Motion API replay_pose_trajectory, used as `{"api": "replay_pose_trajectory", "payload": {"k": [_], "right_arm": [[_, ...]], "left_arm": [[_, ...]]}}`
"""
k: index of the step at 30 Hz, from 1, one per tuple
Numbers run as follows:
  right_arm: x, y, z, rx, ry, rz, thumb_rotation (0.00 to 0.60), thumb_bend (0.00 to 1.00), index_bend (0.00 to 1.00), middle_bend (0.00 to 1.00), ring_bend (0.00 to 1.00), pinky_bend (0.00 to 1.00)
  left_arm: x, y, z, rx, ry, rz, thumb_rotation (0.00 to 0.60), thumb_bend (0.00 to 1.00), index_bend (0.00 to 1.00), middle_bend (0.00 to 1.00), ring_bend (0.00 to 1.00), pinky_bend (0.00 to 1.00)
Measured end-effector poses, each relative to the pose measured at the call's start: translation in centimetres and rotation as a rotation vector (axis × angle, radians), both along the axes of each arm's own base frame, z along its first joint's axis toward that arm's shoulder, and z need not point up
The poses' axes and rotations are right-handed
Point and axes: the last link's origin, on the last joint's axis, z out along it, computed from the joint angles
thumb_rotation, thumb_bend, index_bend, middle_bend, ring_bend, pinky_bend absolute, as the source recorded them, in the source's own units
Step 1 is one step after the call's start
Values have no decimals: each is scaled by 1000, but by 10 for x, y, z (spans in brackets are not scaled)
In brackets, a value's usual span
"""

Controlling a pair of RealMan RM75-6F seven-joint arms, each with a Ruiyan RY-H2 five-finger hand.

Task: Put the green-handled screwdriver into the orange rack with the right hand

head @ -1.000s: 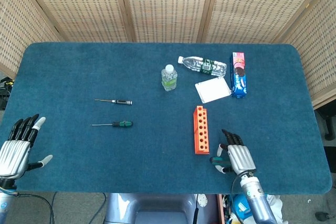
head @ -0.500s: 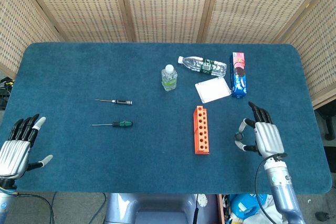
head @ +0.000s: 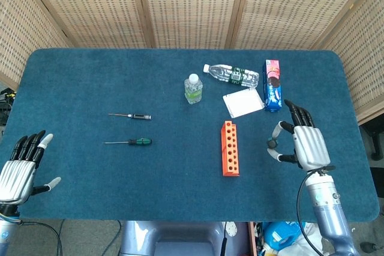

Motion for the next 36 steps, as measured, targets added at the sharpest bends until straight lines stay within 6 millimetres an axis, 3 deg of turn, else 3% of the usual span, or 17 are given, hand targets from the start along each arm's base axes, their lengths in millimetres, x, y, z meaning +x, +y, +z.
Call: {"api": "replay_pose_trajectory", "payload": {"k": [13, 36], "right_arm": [[46, -9, 8, 83, -75, -7, 600, 189, 636, 0, 0, 0], [82, -23, -1, 177, -214, -94, 600, 189, 636, 0, 0, 0]], "left_arm": [[4, 3, 6, 27, -19, -21, 600, 0, 0, 0, 0, 0], [2, 4, 9, 34, -28, -19, 600, 0, 0, 0, 0, 0]]}}
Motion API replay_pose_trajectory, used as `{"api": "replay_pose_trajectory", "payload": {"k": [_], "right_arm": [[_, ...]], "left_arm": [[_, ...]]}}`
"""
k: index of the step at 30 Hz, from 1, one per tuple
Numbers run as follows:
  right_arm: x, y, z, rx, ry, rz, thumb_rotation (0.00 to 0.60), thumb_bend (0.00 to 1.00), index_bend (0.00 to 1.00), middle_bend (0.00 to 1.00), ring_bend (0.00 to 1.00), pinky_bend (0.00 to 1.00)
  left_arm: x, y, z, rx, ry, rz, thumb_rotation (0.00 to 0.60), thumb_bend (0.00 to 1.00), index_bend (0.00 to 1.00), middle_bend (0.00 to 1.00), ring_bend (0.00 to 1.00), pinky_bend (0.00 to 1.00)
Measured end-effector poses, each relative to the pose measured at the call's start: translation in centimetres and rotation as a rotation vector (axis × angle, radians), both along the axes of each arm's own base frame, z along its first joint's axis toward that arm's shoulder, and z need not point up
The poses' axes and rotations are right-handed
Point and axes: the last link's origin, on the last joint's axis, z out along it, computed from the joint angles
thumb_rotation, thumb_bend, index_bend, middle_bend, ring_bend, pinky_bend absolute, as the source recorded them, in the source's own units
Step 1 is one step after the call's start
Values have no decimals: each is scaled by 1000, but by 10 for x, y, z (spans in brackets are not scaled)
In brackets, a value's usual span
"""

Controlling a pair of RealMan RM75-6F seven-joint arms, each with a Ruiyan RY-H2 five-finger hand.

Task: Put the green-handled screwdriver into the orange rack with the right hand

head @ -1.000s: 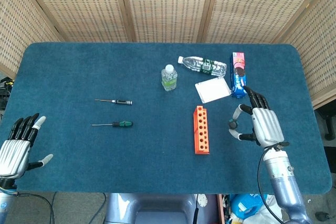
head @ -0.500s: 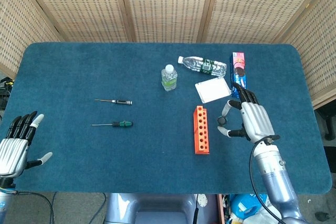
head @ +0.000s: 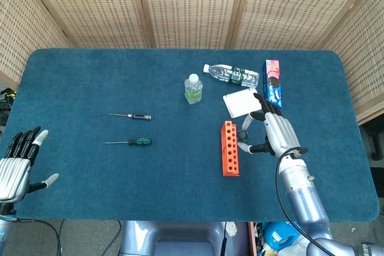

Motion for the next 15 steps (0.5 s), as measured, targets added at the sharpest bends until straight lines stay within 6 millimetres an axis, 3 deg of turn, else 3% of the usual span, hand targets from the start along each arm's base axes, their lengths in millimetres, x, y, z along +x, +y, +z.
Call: {"api": "replay_pose_trajectory", "payload": {"k": [15], "right_arm": [[-5, 1, -7, 20, -236, -111, 600, 189, 637, 0, 0, 0]], "left_arm": [[0, -1, -3, -10, 6, -1, 600, 0, 0, 0, 0, 0]]}}
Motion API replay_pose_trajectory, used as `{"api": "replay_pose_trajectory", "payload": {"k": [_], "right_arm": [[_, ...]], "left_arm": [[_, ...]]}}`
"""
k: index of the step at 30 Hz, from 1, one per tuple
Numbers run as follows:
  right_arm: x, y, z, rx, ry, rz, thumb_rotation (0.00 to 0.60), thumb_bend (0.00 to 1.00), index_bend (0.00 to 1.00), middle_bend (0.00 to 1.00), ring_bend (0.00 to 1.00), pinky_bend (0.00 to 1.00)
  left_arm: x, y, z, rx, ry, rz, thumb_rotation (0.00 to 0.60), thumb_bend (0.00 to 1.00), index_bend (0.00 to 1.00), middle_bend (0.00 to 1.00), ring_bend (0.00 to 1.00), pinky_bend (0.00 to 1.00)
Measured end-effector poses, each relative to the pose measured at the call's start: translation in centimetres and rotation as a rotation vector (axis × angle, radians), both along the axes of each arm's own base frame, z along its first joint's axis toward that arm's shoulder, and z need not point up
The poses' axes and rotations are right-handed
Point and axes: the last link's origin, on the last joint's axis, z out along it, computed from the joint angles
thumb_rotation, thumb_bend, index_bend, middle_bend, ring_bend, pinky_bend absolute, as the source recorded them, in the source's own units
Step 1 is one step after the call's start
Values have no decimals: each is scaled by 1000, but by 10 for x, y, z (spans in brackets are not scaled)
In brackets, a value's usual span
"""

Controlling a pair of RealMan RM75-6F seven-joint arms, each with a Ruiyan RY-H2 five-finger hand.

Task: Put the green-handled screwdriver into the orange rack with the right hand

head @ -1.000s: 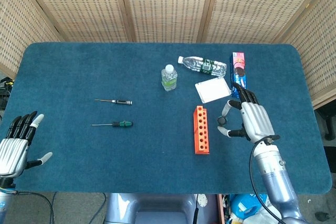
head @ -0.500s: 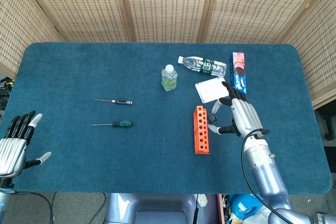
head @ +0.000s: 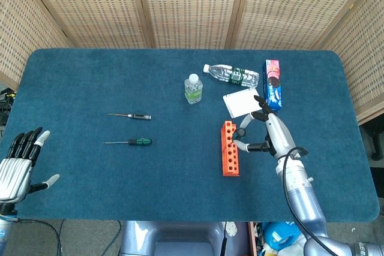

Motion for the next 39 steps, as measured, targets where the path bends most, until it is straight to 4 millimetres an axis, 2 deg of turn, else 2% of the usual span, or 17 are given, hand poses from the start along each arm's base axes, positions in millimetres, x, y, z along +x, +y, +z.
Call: {"api": "replay_pose_trajectory", "payload": {"k": [12, 39], "right_arm": [[-5, 2, -2, -12, -90, -49, 600, 189, 640, 0, 0, 0], [-3, 2, -14, 11, -99, -67, 600, 189, 640, 0, 0, 0]], "left_arm": [[0, 0, -2, -4, 4, 0, 600, 0, 0, 0, 0, 0], [0, 0, -1, -3, 4, 2, 600, 0, 0, 0, 0, 0]]}}
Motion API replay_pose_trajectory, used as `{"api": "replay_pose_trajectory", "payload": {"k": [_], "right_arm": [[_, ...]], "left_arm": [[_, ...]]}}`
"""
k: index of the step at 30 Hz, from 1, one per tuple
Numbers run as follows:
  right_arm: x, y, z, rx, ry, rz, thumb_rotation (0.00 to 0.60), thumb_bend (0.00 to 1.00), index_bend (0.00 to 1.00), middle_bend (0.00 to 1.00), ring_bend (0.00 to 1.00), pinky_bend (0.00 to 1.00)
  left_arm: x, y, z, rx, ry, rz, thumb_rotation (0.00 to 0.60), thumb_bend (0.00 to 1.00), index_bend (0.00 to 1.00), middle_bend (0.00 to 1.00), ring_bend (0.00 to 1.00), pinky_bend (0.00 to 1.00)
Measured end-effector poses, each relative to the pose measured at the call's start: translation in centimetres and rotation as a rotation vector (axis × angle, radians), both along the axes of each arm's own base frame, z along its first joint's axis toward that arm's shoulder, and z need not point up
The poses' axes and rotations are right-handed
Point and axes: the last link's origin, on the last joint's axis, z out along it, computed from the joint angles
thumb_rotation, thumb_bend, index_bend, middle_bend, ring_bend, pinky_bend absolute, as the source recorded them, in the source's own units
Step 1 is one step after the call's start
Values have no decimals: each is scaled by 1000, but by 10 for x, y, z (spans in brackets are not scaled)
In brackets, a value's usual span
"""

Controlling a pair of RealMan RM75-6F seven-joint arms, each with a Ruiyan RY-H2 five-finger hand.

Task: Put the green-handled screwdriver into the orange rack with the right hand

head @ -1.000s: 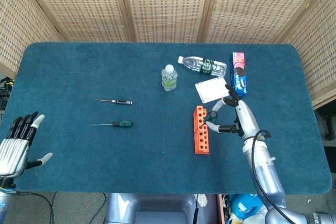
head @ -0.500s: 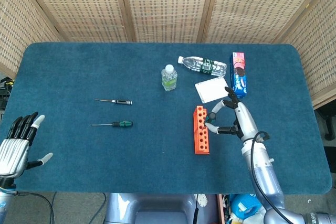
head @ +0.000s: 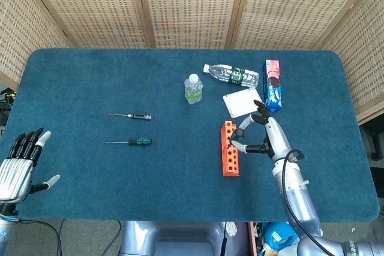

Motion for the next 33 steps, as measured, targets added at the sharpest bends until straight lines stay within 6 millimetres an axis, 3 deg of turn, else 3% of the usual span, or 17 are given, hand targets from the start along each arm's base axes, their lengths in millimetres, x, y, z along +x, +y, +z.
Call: {"api": "replay_pose_trajectory", "payload": {"k": [33], "right_arm": [[-2, -12, -10, 5, 12, -9, 600, 189, 640, 0, 0, 0]], "left_arm": [[-1, 0, -2, -9, 4, 3, 600, 0, 0, 0, 0, 0]]}}
